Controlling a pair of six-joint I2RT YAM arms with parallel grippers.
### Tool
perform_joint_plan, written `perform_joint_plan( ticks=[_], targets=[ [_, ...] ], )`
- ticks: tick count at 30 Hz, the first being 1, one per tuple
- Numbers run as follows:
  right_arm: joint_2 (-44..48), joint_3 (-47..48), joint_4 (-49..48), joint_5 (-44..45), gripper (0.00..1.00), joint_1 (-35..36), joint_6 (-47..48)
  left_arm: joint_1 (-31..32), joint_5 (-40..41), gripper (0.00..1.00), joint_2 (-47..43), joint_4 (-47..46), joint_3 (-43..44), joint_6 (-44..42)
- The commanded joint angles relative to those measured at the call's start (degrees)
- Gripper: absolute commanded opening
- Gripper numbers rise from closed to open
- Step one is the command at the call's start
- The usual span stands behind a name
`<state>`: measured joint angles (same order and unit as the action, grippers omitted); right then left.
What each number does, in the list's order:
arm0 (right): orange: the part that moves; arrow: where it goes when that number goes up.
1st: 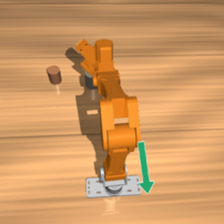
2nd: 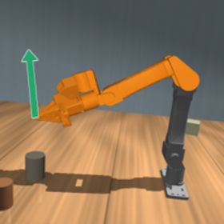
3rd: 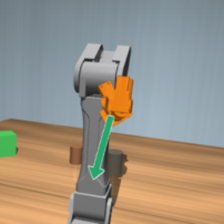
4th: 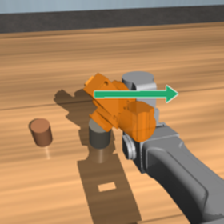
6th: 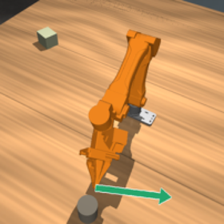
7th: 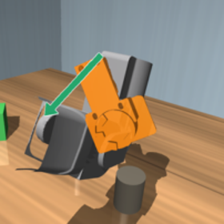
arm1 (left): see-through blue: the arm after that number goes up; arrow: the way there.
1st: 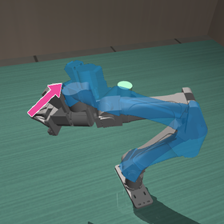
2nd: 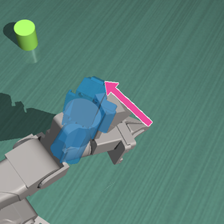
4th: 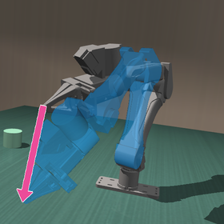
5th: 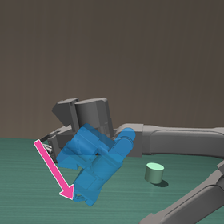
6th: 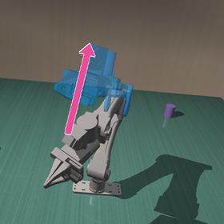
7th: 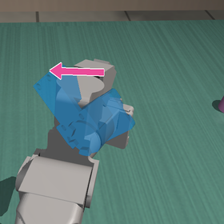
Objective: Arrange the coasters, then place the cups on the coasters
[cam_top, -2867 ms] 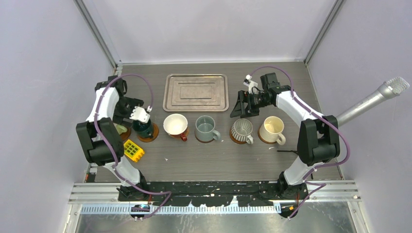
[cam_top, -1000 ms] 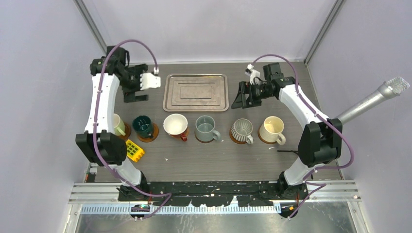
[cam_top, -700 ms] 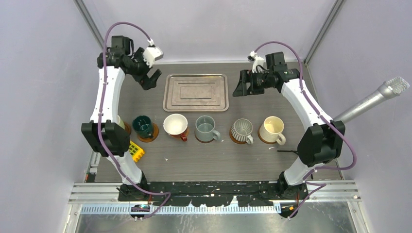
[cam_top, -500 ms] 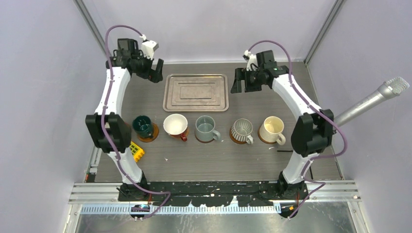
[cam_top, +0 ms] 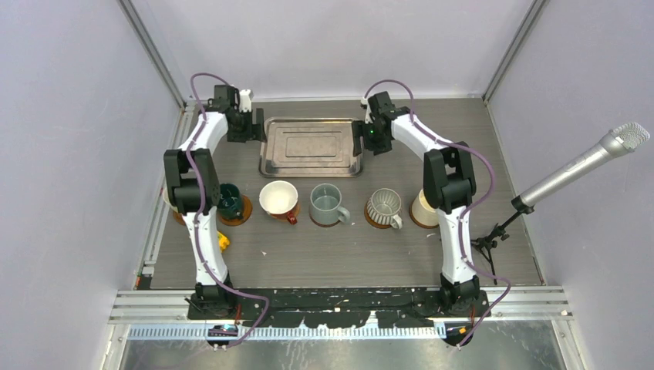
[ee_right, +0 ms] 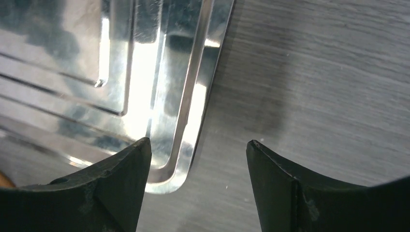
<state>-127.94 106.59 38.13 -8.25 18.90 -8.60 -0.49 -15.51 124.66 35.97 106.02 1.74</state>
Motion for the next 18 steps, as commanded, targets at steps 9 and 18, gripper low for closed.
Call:
perform_joint_plan(
  ticks=[9,18],
  targets=[
    [-7.3,8.3,0.0,4.3,0.62,-0.1,-1.7,5.2,4.2,0.60,6.0,-2.3,2.4,1.3],
    [-3.4,1.6,0.3,5.5,0.47,-0.5,0.8,9.0,3.1,0.45,3.5,-4.3,-4.1,1.6]
  ],
)
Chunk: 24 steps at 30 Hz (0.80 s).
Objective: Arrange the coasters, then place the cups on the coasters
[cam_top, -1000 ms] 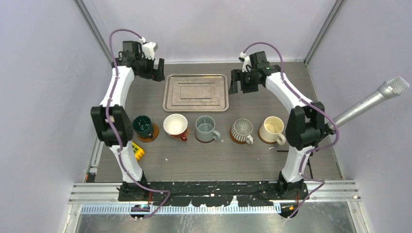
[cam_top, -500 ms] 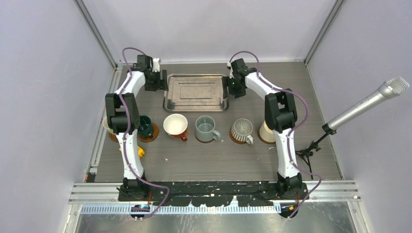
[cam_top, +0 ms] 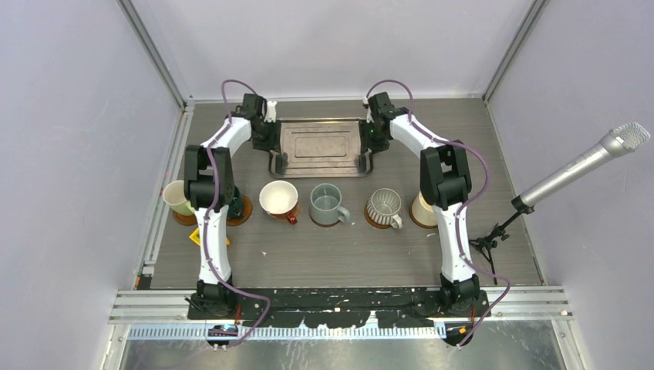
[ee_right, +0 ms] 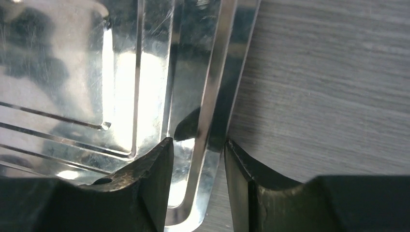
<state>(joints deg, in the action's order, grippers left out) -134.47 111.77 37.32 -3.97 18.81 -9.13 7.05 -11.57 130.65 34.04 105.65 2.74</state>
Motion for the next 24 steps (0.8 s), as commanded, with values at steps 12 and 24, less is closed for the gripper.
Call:
perform_joint_plan(
  ticks=[12,24],
  targets=[
    [9.9,-13.5,0.5,1.1,0.50,-1.3,1.9,2.4,-2.1,0.42,-8.5,-5.0,-12.1,2.1],
    [17.7,-9.2,0.3,-2.6,0.81,-2.3,0.8,2.3,4.5,0.92,-11.9,1.5,-2.3,-2.4]
  ],
)
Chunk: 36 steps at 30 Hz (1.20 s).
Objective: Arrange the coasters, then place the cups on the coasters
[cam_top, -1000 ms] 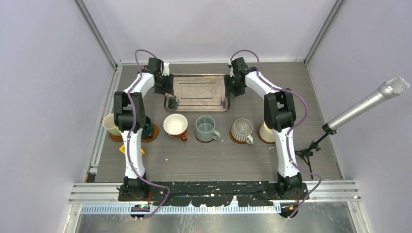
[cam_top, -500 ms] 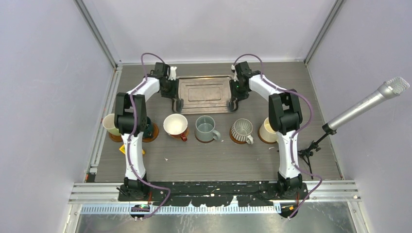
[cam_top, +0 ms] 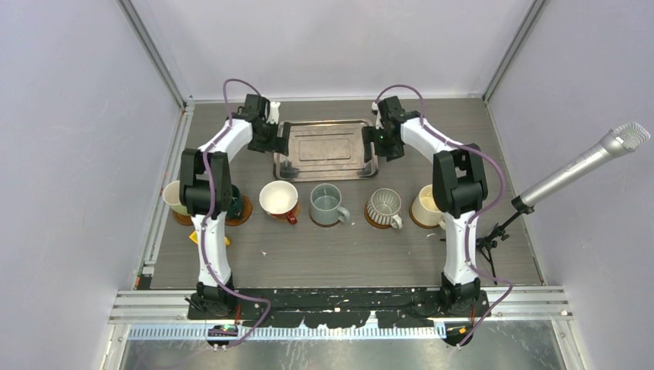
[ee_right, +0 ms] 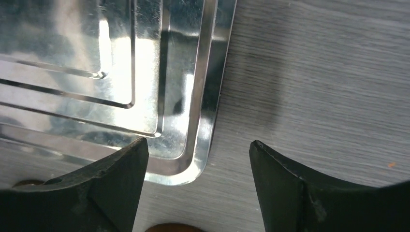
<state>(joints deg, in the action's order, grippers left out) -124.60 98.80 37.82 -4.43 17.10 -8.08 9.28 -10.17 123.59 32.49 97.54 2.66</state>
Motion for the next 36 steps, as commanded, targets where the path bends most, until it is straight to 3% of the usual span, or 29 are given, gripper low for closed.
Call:
perform_joint_plan(
  ticks=[1,8,12,17,27,36],
  targets=[
    [8.8,4.4,0.0,-2.5,0.83,-0.6,-0.1,0.0,3.7,0.98,-5.5,3.6,6.7,-2.4],
    [16.6,6.9,1.4,-7.5,0.85,-0.5,0.8,0.0,3.7,1.00,-12.2,10.6,13.2,-5.8],
    [23.4,3.4,2.0,-11.0,0.85,-0.3,0.3,0.0,-1.0,1.00,-15.9,19.1,15.4,-9.1],
    [33.9,-6.8,1.3,-13.3,0.85,0.2,0.5,0.0,-4.5,1.00,-28.9,14.8,0.4,-7.8],
    [53.5,-30.3,-1.7,-15.0,0.85,0.5,5.3,0.0,-6.5,1.00,-45.1,13.1,-18.9,-8.8],
    [62.3,-41.4,-6.9,-17.0,0.86,0.4,7.1,0.0,-9.0,1.00,-49.5,12.8,-25.7,-9.2]
  ],
)
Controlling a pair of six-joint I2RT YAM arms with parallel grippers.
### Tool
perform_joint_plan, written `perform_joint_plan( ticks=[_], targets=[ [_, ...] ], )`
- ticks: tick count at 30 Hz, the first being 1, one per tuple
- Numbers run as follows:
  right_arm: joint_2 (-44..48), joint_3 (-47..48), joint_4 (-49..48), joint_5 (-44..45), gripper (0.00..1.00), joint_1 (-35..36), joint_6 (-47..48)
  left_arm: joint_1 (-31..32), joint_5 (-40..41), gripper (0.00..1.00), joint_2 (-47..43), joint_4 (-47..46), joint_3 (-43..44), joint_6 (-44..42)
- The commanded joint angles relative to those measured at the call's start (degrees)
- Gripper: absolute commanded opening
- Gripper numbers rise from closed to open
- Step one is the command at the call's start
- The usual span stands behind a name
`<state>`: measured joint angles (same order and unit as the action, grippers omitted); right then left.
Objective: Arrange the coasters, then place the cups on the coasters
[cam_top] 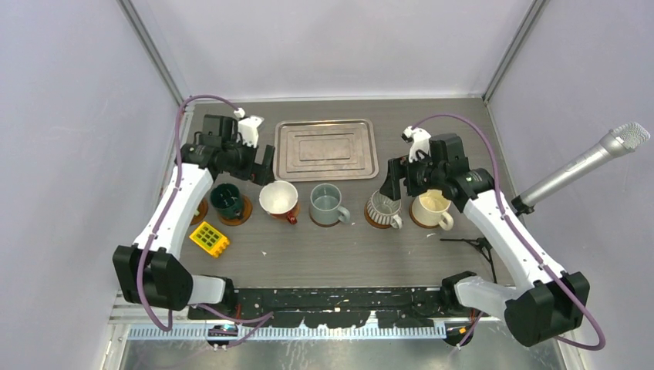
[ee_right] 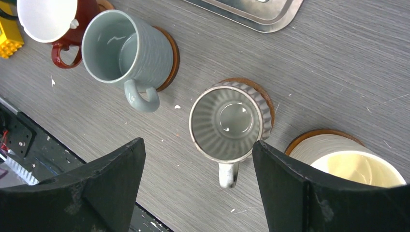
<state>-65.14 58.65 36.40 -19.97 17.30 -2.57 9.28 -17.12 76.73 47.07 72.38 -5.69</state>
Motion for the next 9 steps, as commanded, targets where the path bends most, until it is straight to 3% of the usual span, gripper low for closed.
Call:
perform_joint_plan(
  ticks=[1,9],
  targets=[
    [3.2,-1.3,-5.5,-1.4,0.86,0.3,1.5,0.0,-2.1,1.00,-2.9,-1.9,-0.7,-0.7],
    [4.7,-2.2,-5.7,-1.6,0.86,0.2,0.7,0.0,-1.7,1.00,-4.1,-3.1,-1.8,-0.2]
  ],
)
